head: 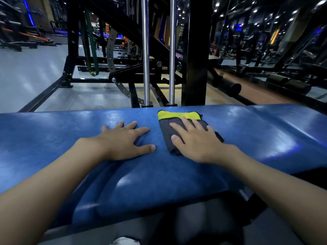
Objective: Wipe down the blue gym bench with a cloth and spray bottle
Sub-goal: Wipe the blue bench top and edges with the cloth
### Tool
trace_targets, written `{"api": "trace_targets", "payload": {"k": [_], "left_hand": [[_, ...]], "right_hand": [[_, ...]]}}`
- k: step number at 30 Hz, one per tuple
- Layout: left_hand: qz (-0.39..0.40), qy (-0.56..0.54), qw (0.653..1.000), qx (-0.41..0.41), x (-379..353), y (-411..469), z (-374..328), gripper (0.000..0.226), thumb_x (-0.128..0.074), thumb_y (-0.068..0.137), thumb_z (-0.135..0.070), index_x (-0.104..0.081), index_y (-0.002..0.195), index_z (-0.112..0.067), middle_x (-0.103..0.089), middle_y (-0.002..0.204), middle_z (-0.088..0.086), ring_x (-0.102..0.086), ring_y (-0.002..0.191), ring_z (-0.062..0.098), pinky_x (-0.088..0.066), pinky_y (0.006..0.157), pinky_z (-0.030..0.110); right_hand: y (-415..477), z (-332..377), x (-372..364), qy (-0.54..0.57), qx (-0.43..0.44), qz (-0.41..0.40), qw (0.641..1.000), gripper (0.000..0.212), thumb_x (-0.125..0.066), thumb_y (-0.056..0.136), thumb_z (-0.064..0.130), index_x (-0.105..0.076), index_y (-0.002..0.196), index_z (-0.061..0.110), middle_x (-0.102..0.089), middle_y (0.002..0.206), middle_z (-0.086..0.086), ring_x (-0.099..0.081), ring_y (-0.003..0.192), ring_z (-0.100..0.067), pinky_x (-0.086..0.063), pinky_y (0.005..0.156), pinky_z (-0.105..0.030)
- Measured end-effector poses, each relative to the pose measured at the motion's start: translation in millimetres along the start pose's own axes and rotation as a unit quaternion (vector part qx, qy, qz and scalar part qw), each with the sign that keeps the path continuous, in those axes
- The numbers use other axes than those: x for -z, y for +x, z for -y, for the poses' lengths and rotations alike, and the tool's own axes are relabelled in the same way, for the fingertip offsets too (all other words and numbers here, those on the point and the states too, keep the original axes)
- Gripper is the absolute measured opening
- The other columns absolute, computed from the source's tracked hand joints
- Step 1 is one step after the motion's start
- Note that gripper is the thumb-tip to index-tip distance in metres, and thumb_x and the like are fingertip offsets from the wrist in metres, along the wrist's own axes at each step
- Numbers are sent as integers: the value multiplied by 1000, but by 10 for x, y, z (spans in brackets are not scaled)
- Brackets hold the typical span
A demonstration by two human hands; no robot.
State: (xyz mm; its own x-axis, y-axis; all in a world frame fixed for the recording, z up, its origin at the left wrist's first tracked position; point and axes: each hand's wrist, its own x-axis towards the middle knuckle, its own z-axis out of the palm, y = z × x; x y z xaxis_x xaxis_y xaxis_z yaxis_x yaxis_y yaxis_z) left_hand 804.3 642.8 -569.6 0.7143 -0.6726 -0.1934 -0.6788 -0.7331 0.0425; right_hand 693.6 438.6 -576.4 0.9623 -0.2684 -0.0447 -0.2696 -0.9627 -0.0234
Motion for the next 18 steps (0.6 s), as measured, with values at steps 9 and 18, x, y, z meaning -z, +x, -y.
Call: {"api": "trace_targets", "payload": {"k": [9, 18], "left_hand": [[-24, -28, 999, -4, 59, -109, -27, 82, -33, 81, -87, -11, 153, -53, -12, 167, -5, -9, 154, 25, -13, 118, 62], [3, 25, 1000, -8, -15, -23, 25, 96, -23, 72, -97, -10, 154, -49, -17, 163, -5, -15, 150, 29, -22, 112, 65]], "right_hand": [[-934, -53, 42, -19, 26, 1, 999, 75, 3, 80, 77, 12, 150, 54, 14, 166, 7, 12, 152, -21, -2, 119, -60], [-51, 29, -92, 0, 8, -80, 997, 82, 4, 75, 71, -19, 151, 51, -11, 166, 8, -9, 152, -24, -19, 113, -60]]}}
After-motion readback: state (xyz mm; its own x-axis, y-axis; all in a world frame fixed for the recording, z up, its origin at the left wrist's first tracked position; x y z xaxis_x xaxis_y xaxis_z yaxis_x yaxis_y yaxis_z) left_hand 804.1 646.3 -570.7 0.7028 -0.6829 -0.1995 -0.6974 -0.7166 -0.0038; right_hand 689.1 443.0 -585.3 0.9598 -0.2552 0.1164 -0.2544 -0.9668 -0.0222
